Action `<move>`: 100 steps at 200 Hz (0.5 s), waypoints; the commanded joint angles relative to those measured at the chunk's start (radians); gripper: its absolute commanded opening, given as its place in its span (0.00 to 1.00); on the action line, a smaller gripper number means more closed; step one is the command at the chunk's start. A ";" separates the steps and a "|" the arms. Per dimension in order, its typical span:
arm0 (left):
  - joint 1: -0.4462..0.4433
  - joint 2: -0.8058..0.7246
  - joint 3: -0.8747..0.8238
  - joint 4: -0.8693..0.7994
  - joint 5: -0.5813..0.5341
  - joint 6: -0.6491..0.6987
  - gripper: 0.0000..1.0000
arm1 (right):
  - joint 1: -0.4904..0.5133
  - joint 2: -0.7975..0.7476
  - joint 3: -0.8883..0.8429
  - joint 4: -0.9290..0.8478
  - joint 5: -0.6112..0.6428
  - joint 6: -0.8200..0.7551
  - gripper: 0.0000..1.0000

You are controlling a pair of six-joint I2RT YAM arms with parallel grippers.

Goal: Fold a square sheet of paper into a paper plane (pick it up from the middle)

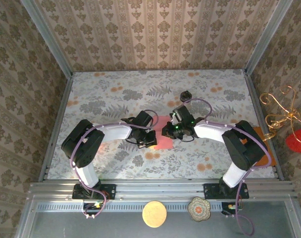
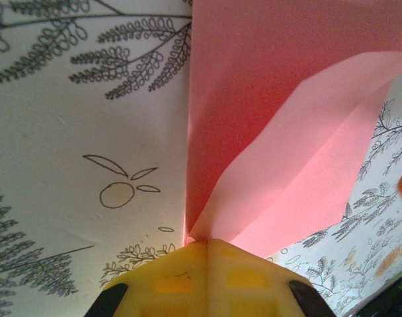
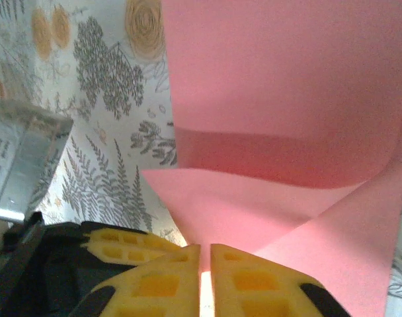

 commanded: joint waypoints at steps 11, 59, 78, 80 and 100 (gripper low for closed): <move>0.005 0.024 -0.029 -0.048 -0.024 0.009 0.00 | 0.046 0.024 0.016 -0.032 0.009 -0.028 0.09; 0.005 0.019 -0.031 -0.049 -0.022 0.011 0.00 | 0.072 0.088 0.048 -0.027 0.030 -0.017 0.04; 0.005 0.019 -0.031 -0.045 -0.020 0.010 0.00 | 0.074 0.105 0.045 -0.020 0.024 -0.016 0.02; 0.006 0.018 -0.031 -0.046 -0.020 0.010 0.00 | 0.074 0.107 0.045 -0.018 0.023 -0.017 0.02; 0.005 0.018 -0.034 -0.042 -0.017 0.010 0.00 | 0.074 0.123 0.041 -0.006 0.009 -0.019 0.02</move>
